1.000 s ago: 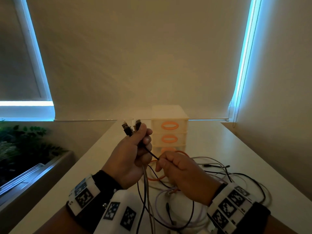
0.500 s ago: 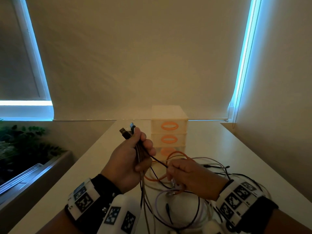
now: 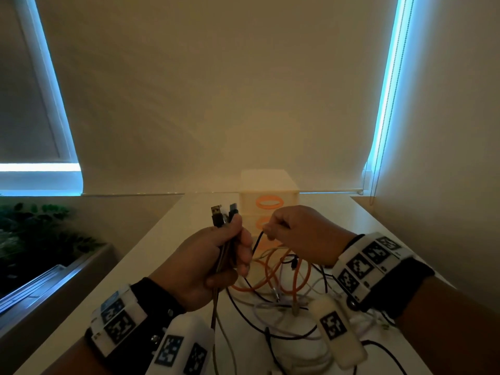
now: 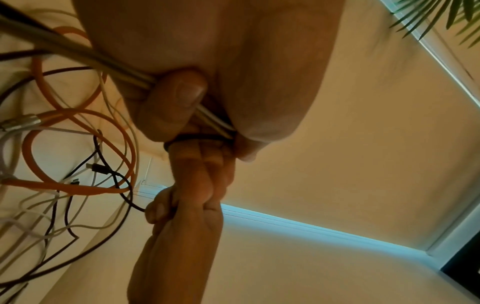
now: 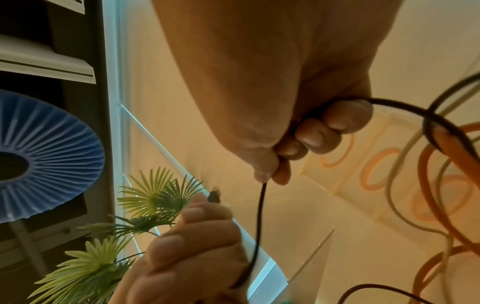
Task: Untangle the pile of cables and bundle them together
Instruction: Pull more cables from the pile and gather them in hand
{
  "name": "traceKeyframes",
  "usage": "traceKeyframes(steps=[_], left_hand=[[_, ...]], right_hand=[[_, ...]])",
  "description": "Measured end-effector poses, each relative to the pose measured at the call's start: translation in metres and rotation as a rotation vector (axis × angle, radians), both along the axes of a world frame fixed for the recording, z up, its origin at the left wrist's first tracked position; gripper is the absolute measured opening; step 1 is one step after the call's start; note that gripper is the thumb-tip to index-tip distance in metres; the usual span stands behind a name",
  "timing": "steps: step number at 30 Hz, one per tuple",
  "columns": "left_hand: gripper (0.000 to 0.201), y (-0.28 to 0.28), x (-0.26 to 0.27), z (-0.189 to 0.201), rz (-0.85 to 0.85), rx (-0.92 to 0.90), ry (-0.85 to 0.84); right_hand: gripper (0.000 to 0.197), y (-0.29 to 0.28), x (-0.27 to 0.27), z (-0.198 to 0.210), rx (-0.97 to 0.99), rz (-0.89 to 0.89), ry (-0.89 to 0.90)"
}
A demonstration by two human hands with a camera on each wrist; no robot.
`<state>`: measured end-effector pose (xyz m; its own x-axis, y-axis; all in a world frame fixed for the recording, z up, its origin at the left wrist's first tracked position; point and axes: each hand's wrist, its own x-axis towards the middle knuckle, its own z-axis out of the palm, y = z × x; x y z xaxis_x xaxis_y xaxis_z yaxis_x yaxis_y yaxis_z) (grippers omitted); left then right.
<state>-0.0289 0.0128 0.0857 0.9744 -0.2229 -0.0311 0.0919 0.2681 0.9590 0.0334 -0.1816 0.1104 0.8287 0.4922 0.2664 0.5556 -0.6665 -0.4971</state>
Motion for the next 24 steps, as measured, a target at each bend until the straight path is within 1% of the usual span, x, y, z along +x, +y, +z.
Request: traceKeyframes(steps=[3, 5, 7, 9, 10, 12, 14, 17, 19, 24], left_hand=[[0.045, -0.006, 0.0, -0.003, 0.003, 0.099, 0.027], [0.046, -0.01, 0.0, -0.003, 0.031, 0.122, 0.041], [0.042, -0.015, -0.002, -0.001, 0.064, 0.097, 0.04], [0.041, -0.016, 0.0, -0.001, 0.108, 0.0, 0.05], [0.043, -0.014, 0.001, -0.001, 0.14, -0.08, 0.068], [0.047, -0.008, 0.007, -0.003, 0.187, -0.252, 0.091], [0.047, -0.004, 0.01, -0.002, 0.208, -0.349, 0.091], [0.044, -0.006, 0.006, -0.003, 0.18, -0.403, 0.124], [0.045, -0.004, 0.005, -0.006, 0.161, -0.433, 0.124], [0.045, 0.001, 0.007, -0.011, 0.079, -0.447, 0.116]], right_hand=[[0.033, 0.011, -0.008, 0.009, 0.003, -0.009, -0.114], [0.037, 0.019, -0.015, 0.015, 0.073, -0.014, -0.137], [0.036, 0.026, -0.024, 0.017, 0.193, 0.024, -0.042], [0.033, 0.032, -0.034, 0.013, 0.297, 0.105, 0.064], [0.032, 0.034, -0.039, 0.007, 0.271, 0.149, 0.053], [0.028, 0.033, -0.044, -0.012, 0.129, 0.217, -0.038], [0.025, 0.027, -0.042, -0.031, 0.027, 0.234, -0.094], [0.022, 0.014, -0.032, -0.051, 0.012, 0.23, -0.068], [0.022, 0.007, -0.027, -0.057, 0.025, 0.241, -0.023], [0.019, -0.008, -0.015, -0.061, -0.028, 0.198, -0.006]])
